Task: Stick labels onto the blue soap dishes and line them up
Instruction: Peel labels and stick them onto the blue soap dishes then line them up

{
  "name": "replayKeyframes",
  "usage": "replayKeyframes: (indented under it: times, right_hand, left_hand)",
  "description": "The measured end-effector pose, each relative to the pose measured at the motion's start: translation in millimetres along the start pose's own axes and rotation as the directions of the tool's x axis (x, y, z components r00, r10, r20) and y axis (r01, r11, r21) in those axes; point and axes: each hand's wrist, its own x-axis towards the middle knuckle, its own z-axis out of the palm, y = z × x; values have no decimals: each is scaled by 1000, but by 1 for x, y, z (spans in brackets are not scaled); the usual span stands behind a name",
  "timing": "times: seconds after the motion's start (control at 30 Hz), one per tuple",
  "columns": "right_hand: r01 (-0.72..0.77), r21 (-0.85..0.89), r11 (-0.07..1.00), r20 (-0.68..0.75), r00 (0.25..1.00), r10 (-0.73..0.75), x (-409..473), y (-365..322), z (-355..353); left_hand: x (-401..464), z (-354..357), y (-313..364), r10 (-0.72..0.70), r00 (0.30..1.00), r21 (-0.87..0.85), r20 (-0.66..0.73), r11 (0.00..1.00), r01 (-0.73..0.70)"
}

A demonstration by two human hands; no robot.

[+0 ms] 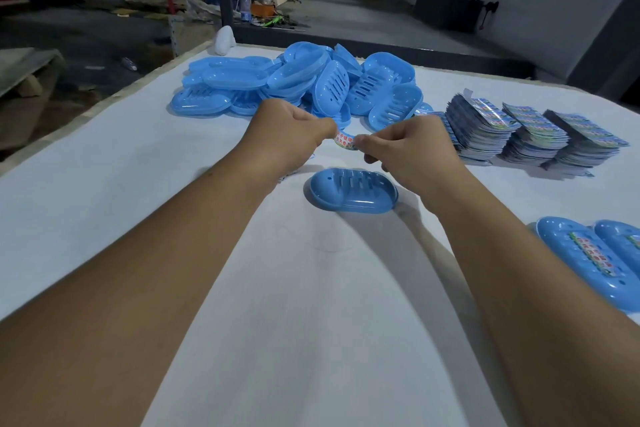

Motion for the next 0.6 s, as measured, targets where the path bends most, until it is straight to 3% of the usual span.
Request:
replayKeyframes:
  times: [0.3,0.6]
  right_hand:
    - [-93,67,993,28,995,92,1,-4,-8]
    - [-184,-109,977,241,948,206,-3,-5,-26]
  left_hand:
    - [4,1,-7,20,1000,24,10,999,-20]
    - [1,6,-14,78,996,309,52,947,-90]
